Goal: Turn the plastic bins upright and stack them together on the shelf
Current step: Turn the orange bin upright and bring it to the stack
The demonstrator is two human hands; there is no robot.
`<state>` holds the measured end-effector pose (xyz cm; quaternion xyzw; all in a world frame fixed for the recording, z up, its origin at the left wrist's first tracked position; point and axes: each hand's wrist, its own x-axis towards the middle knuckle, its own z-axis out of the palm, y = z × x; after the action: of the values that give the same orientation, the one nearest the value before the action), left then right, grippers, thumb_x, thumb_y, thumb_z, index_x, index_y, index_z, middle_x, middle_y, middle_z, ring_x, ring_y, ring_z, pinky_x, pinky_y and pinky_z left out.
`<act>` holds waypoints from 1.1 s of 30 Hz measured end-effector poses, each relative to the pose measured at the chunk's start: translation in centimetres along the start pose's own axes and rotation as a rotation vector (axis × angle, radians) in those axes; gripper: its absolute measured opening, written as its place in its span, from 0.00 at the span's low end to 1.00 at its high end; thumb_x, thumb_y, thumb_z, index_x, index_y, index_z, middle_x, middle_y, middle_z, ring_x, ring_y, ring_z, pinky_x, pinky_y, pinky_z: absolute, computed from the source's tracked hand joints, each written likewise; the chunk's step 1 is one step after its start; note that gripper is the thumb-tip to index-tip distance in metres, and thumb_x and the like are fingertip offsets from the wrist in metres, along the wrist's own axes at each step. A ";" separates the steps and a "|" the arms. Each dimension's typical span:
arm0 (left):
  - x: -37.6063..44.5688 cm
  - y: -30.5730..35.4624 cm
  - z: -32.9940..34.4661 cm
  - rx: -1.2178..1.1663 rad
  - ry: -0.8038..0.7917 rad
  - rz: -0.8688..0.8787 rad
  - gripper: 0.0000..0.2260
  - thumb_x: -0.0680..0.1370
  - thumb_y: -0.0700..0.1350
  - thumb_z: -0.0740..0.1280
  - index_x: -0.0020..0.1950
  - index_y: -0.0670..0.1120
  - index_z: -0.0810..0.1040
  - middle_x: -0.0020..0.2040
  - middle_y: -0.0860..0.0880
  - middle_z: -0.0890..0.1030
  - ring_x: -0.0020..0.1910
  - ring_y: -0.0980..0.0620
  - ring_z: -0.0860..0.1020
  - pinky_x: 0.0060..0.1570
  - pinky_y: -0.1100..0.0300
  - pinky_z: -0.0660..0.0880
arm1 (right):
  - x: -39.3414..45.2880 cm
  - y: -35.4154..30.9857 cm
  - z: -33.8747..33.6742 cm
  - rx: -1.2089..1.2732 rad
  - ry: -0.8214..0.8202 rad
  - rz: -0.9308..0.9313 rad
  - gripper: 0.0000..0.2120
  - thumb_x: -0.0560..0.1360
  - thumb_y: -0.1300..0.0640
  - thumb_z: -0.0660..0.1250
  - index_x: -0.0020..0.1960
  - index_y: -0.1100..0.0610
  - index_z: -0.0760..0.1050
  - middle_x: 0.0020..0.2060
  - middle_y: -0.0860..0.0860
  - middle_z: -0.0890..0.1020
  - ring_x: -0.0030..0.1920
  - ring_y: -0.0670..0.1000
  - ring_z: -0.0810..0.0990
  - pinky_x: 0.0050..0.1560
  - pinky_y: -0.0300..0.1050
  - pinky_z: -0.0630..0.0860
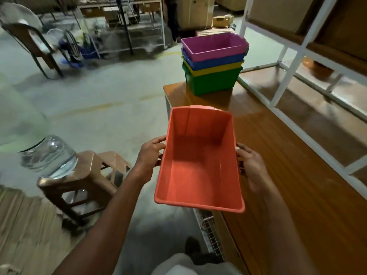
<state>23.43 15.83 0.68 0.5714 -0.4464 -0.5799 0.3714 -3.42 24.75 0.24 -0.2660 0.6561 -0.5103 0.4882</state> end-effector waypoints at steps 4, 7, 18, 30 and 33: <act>6.6 3.3 -0.7 -0.016 0.025 0.010 0.16 0.82 0.39 0.61 0.63 0.50 0.84 0.34 0.58 0.83 0.25 0.61 0.76 0.26 0.66 0.73 | 6.9 -3.2 3.2 -0.010 0.009 0.004 0.11 0.86 0.55 0.62 0.61 0.49 0.83 0.38 0.51 0.84 0.35 0.50 0.77 0.36 0.45 0.70; 11.2 5.2 -0.8 -0.016 0.015 0.003 0.16 0.81 0.39 0.62 0.60 0.52 0.85 0.35 0.57 0.84 0.26 0.59 0.76 0.27 0.65 0.74 | 10.7 -5.1 5.0 -0.024 0.024 0.000 0.11 0.86 0.54 0.61 0.59 0.47 0.83 0.36 0.48 0.86 0.34 0.47 0.80 0.35 0.43 0.74; 30.5 9.4 1.6 0.100 -0.326 -0.016 0.16 0.80 0.38 0.63 0.63 0.49 0.84 0.37 0.54 0.84 0.29 0.58 0.77 0.32 0.64 0.75 | 20.7 -6.3 10.2 0.102 0.395 0.049 0.15 0.86 0.52 0.62 0.70 0.51 0.79 0.53 0.53 0.87 0.47 0.52 0.82 0.43 0.48 0.75; 40.5 16.2 8.1 0.298 -0.922 0.018 0.18 0.79 0.34 0.62 0.60 0.49 0.85 0.41 0.48 0.86 0.32 0.55 0.79 0.31 0.64 0.74 | 20.5 -7.6 13.8 0.330 0.993 0.045 0.08 0.82 0.52 0.68 0.57 0.47 0.85 0.50 0.47 0.89 0.53 0.50 0.86 0.61 0.53 0.79; 42.4 16.6 10.6 0.350 -0.991 0.034 0.18 0.79 0.36 0.62 0.60 0.50 0.86 0.43 0.45 0.86 0.35 0.52 0.79 0.36 0.59 0.74 | 21.7 -7.5 13.7 0.380 1.079 0.021 0.11 0.81 0.53 0.69 0.61 0.49 0.85 0.52 0.49 0.89 0.54 0.51 0.86 0.59 0.52 0.81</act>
<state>8.59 -28.47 1.68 0.2746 -0.6677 -0.6915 0.0240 -0.31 -1.75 -0.83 0.1314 0.7117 -0.6781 0.1283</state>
